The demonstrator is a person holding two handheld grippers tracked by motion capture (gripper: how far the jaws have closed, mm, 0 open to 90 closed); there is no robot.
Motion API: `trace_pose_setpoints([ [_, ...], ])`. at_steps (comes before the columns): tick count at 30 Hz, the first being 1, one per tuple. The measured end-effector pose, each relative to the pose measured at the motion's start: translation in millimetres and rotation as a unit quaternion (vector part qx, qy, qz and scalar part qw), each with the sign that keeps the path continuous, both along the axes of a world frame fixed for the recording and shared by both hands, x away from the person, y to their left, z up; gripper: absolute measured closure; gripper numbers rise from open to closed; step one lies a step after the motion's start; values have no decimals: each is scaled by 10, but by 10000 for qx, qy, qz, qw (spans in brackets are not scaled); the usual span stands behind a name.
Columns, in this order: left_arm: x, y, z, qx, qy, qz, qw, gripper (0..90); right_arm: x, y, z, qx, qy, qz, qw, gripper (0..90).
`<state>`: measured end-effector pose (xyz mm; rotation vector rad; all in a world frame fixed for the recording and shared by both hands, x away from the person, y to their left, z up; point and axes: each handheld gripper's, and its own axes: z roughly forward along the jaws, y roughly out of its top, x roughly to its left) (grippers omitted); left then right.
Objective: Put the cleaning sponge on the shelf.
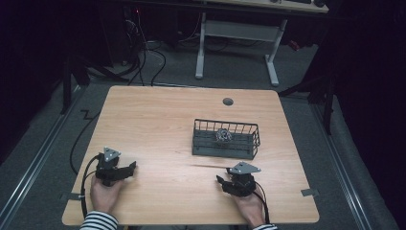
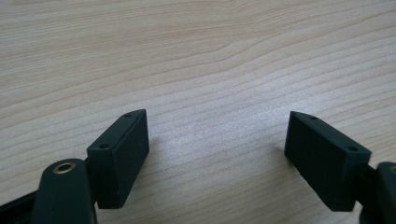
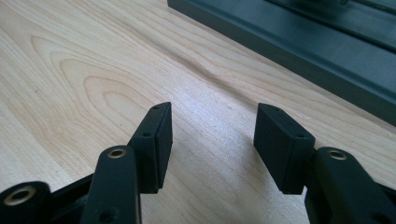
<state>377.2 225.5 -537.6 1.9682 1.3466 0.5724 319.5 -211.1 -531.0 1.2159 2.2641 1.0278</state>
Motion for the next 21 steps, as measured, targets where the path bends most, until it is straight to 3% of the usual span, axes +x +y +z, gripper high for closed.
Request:
trace_pose_setpoints([
  [13,-4,-2,0,7,3,-4,10000,223,30,41,-9,-224,6,-1,9997,419],
  [21,-8,-6,-1,11,-5,-4,10000,223,37,39,-10,-230,11,-23,9997,399],
])
